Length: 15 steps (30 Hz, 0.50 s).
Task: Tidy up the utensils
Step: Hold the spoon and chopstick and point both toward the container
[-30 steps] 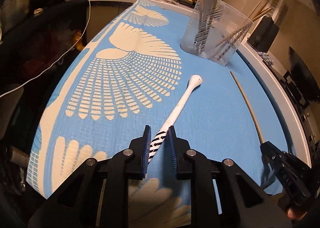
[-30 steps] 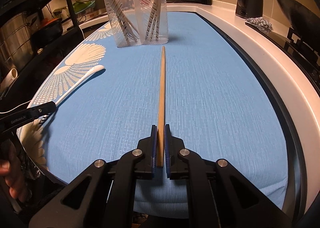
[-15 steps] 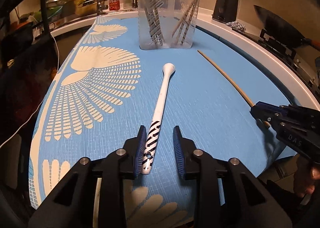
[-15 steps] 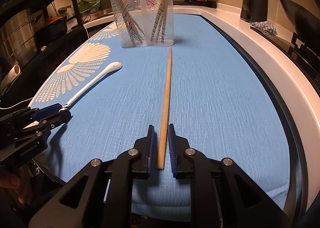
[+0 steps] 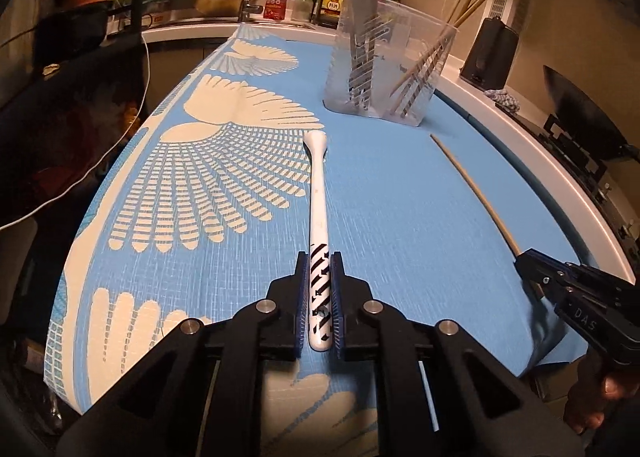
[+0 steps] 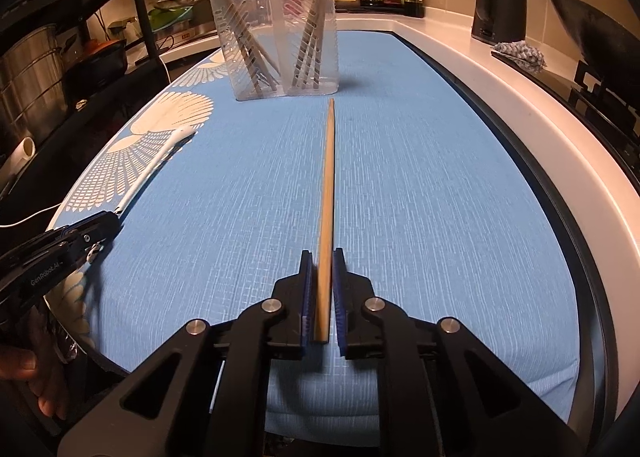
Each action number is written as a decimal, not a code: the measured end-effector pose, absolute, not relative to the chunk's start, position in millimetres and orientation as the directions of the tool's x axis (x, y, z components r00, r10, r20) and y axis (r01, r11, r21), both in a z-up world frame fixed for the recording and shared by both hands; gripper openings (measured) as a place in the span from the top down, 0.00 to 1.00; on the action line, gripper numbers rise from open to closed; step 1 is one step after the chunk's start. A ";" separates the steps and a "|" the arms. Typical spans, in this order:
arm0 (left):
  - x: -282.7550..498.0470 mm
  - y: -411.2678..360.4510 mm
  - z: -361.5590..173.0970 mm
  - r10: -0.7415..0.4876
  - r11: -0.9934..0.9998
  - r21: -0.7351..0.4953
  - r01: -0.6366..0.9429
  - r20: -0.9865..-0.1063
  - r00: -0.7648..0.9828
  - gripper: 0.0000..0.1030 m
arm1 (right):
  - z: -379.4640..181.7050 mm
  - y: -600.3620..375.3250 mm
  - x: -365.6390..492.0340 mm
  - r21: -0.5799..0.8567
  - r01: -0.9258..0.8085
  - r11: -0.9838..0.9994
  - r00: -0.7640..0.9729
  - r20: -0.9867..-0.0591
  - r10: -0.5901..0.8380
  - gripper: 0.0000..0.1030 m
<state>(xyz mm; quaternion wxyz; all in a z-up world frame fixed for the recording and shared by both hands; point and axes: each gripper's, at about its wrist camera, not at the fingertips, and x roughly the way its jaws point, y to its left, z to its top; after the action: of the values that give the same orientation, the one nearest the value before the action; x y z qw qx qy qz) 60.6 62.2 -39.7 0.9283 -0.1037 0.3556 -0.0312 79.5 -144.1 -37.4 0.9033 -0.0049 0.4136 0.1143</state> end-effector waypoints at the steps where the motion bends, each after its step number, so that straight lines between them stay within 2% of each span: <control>1: 58.3 66.7 -39.2 -0.139 0.973 -0.230 -0.016 -0.642 0.754 0.89 | -37.2 -144.4 79.7 0.091 -0.213 0.973 0.629 -0.750 0.208 0.88; 5: 50.2 72.4 -42.4 -0.161 0.970 -0.245 0.004 -0.625 0.764 0.89 | -37.5 -148.7 77.0 0.100 -0.212 0.972 0.630 -0.746 0.214 0.88; 9: 44.3 58.7 -46.1 -0.136 0.985 -0.168 0.038 -0.623 0.771 0.88 | -38.5 -147.9 73.1 0.090 -0.222 0.971 0.642 -0.736 0.215 0.87; 15: 41.3 53.8 -45.7 -0.103 0.992 -0.125 0.033 -0.612 0.784 0.88 | -38.5 -149.4 71.1 0.096 -0.228 0.969 0.642 -0.734 0.223 0.87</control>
<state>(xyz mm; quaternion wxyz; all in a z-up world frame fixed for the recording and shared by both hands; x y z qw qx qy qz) 41.3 53.8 -45.7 0.9431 -0.0536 0.3263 -0.0363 71.1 -149.4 -38.5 0.9060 -0.0026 0.4046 0.1245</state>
